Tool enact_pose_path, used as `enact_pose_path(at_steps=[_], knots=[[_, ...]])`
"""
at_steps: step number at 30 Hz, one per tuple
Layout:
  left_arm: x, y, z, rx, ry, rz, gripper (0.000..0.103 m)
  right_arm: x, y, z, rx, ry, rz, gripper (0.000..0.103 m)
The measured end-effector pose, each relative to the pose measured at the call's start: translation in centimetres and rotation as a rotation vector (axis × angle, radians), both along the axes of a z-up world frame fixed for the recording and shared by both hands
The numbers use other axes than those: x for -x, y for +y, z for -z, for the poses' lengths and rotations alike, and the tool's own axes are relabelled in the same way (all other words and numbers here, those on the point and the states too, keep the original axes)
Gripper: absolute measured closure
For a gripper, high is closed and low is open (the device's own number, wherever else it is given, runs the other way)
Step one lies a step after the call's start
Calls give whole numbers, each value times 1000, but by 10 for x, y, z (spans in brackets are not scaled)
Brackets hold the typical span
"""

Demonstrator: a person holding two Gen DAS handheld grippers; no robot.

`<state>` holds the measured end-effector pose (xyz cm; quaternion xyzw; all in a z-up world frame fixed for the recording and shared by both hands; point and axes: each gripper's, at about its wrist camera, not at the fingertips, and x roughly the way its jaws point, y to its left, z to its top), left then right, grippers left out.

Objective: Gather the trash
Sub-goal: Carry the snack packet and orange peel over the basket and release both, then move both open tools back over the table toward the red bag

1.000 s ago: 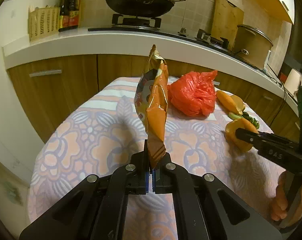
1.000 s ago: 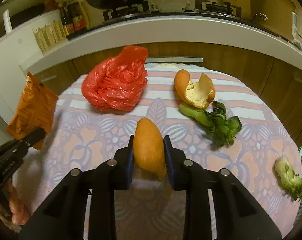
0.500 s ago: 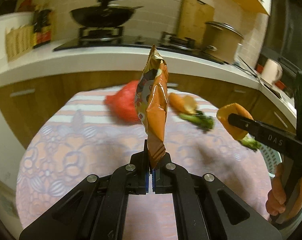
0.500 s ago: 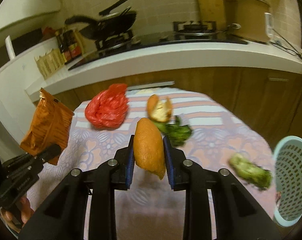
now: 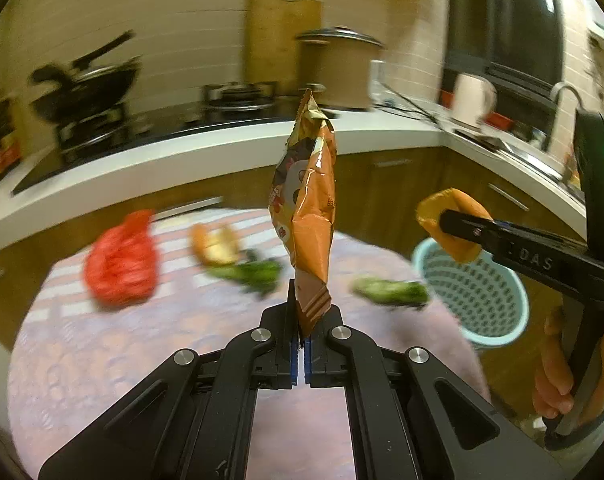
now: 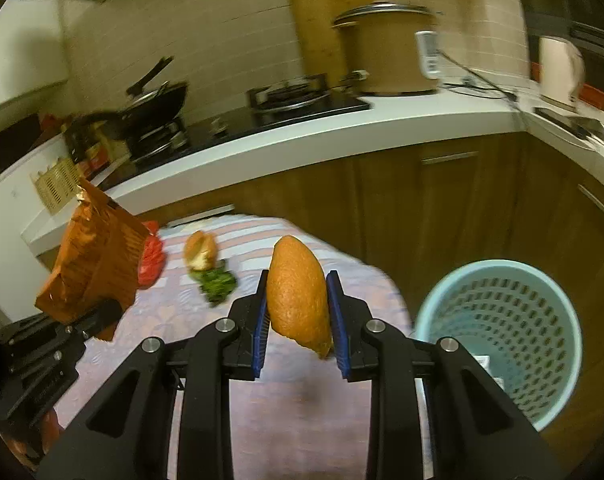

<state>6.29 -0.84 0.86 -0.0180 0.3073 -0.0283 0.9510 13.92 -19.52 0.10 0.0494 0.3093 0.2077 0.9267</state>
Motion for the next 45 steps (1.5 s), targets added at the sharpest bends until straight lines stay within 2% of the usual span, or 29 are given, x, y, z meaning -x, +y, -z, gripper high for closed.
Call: enact_pose_path(at_steps=[8,16,25,32,33,35,36,37,41,43,45], knots=[[-39,-89,2,-45,13,137,103,-9,-73,3,0,5,119,79],[-77,-163,19,-57,66,245,103,-23,-132,29,-25,78,209,79],[-122,-207,61,-4,213,333,103,-42,-173,71,-34,211,271,79],[-137,-222,86,11,275,365,103,-52,-185,101,-1,295,296,76],[-138,-224,88,9,279,370,101,-53,-185,104,-2,301,296,75],[-138,-226,91,7,289,376,87,-56,-187,109,-9,320,298,74],[-139,-227,92,10,289,376,71,-57,-188,112,-15,331,301,73],[-138,-226,91,8,282,372,61,-58,-190,114,-19,337,302,73],[-137,-222,89,31,284,373,47,-57,-194,115,-27,336,330,55],[-137,-215,84,53,274,361,40,-57,-197,113,-43,332,332,54],[-135,-207,79,77,254,350,39,-56,-199,110,-50,326,346,52]])
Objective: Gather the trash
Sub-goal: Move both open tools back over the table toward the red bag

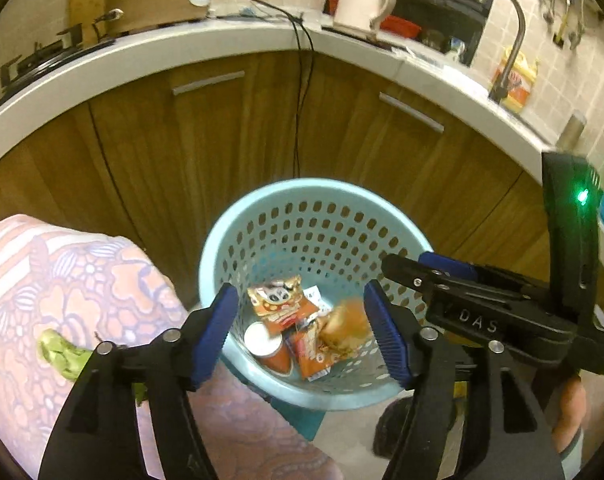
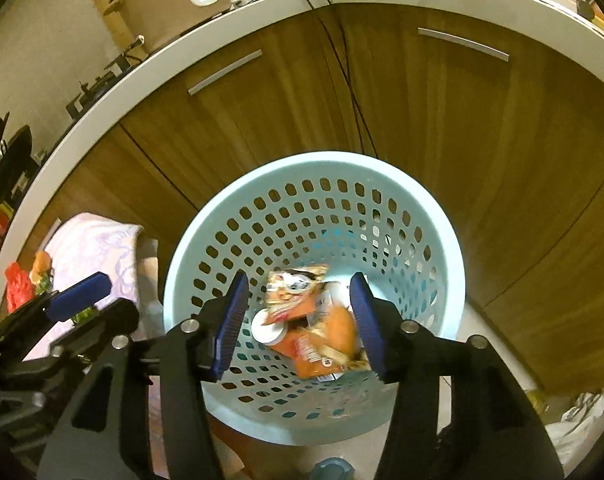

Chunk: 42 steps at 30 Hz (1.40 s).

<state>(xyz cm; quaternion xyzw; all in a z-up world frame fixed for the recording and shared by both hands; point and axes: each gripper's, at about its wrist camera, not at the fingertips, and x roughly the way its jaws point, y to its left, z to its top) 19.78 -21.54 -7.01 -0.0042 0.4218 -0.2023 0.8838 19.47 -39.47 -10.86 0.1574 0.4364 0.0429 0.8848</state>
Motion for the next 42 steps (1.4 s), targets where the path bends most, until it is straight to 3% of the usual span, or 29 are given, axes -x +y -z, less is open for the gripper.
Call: enact_pose_path(at_steps=[8,17,32,37,42], knots=[[13,23,-22,35,-50,-56,39,8,10,-18,-5,-41,-15,51],[36,73,-44,66,-99,-146,39,16,62,-41,7,-95,-113,51],[76,223,-67,83,-140,-413,32,27,211,-61,17,-146,-366,51],[95,285,-71,58,-162,-531,21,31,259,-58,46,-142,-450,51],[104,350,-70,47,-164,-683,16,31,295,-57,69,-141,-509,51]])
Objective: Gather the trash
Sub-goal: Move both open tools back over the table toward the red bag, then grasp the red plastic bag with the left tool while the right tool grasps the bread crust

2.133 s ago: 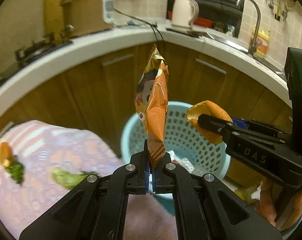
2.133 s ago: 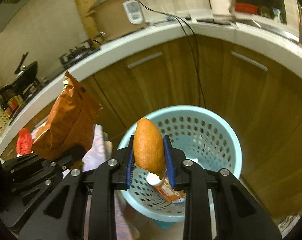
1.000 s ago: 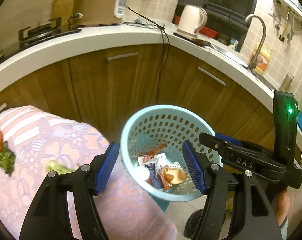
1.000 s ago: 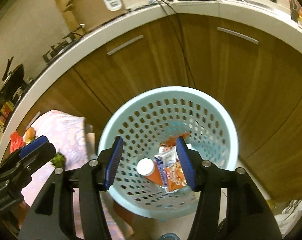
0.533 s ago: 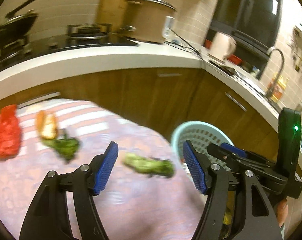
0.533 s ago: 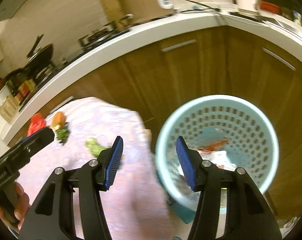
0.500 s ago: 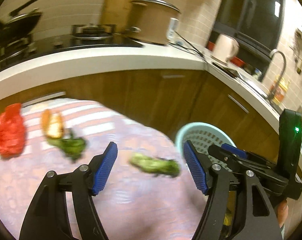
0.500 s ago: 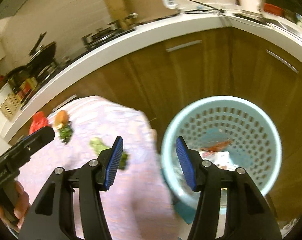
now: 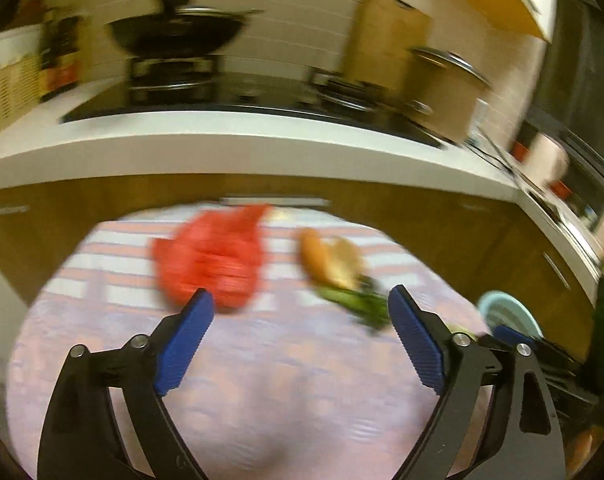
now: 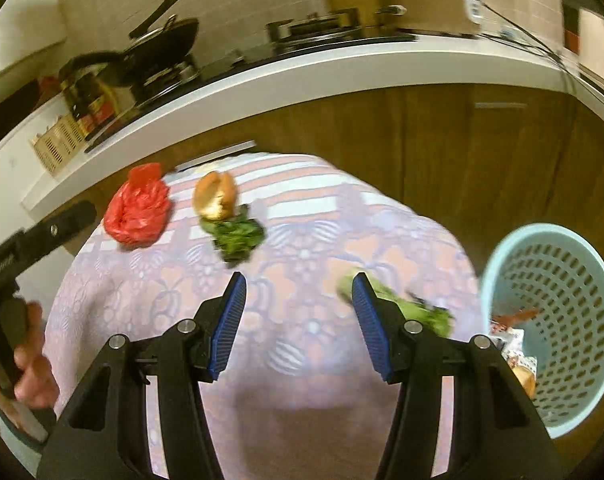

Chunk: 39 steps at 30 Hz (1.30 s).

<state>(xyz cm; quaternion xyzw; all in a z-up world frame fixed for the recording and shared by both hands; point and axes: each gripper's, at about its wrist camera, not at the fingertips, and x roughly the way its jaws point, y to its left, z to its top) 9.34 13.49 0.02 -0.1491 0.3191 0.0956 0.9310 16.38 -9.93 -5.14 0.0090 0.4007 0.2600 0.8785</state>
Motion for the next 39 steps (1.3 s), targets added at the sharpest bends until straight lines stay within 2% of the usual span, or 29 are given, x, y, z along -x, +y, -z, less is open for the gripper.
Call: enact_pose_path(at_steps=[2,5,11,15,17,19,25,27,33,37,38,39], knots=[[-2,27,3,11,13,-58,16,-2,11,0,7,-2,-14,49],[-12,52,12,24,40,-87,16,-8,29,-2,14,-12,-33,47],[-45,68,36,-4,110,-90,16,-27,57,-5,8,-24,-55,42],[-55,76,54,-1,124,-109,17,-38,75,-3,8,-30,-80,39],[-58,79,60,34,112,-100,21,-42,82,0,11,-33,-88,37],[-58,78,64,51,101,-87,32,-49,91,5,21,-30,-93,34],[-57,64,61,-18,83,-54,58,-69,116,19,35,-1,-92,32],[-55,64,58,-15,66,-59,63,-74,123,22,38,9,-94,30],[-44,72,52,38,19,-80,64,-84,148,31,69,8,-117,28],[-44,77,53,48,19,-104,64,-88,158,37,91,10,-122,28],[-44,78,54,51,20,-108,64,-88,161,38,104,7,-125,28],[-45,79,54,56,21,-109,64,-87,163,38,110,3,-130,35]])
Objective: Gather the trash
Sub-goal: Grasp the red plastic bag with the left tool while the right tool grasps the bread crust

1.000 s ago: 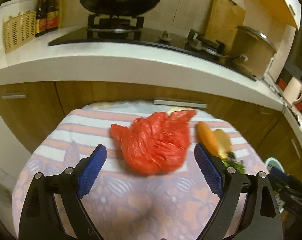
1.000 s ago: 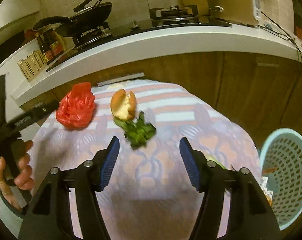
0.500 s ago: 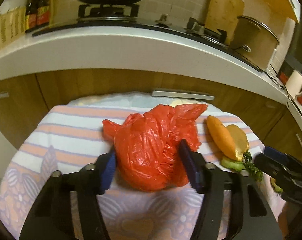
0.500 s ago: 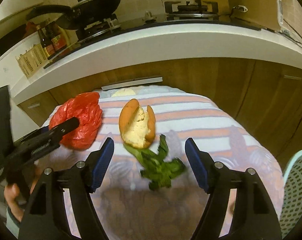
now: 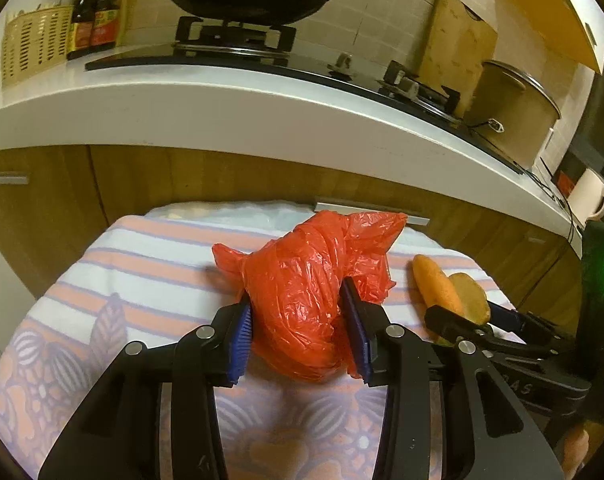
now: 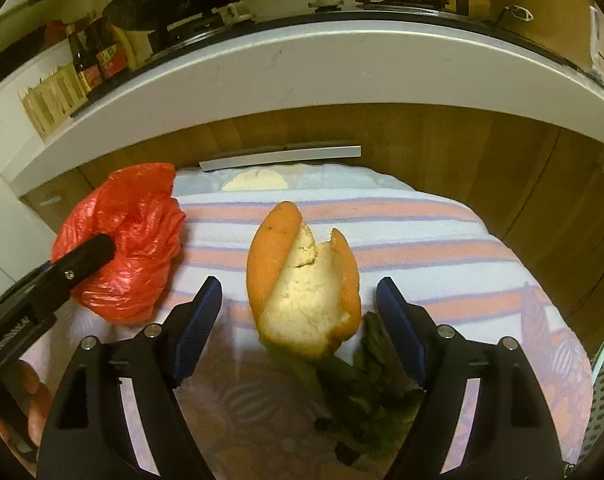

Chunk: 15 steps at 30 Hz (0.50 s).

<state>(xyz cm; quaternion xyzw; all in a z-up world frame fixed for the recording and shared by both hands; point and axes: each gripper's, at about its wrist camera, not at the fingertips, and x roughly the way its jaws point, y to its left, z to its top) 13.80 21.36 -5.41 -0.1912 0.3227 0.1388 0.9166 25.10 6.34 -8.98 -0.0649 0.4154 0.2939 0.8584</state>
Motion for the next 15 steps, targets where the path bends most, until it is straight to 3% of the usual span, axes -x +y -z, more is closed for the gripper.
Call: enact_pose_path(at_steps=[2,6,15], knots=[[-1,0,0,4,0,1,64,1,4,2,18,-7,-13,54],[0,-2,-2,-7,-6,6,64,3,-1,-2,-17,-24,-16,72],[5,-7,-4,-23,-20,5,64,13,-10,-12,-72,-63,-37,80]])
